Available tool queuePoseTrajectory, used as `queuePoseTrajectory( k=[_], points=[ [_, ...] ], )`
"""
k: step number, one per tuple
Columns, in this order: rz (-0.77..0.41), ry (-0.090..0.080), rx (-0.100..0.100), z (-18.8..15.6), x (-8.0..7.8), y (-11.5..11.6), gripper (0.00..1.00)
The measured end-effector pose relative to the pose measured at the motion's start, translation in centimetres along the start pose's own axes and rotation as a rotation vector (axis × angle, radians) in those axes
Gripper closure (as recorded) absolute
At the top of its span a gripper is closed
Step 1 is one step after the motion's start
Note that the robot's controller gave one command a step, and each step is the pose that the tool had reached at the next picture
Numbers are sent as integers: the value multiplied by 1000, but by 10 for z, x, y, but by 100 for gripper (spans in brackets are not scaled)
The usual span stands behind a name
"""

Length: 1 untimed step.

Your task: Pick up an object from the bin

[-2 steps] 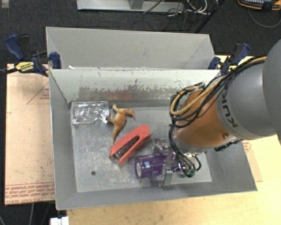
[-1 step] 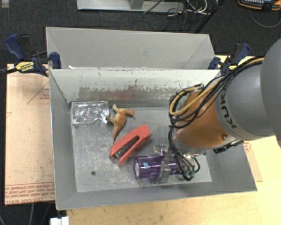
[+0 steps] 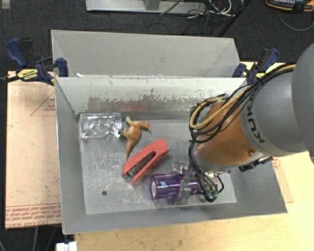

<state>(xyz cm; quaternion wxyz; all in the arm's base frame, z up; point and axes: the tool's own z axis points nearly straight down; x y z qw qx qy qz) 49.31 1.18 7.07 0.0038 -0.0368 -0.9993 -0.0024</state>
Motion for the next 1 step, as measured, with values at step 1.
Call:
queuePoseTrajectory(
  k=[1],
  points=[
    [41, -3, -1, -142, -10, 6, 100]
  ],
)
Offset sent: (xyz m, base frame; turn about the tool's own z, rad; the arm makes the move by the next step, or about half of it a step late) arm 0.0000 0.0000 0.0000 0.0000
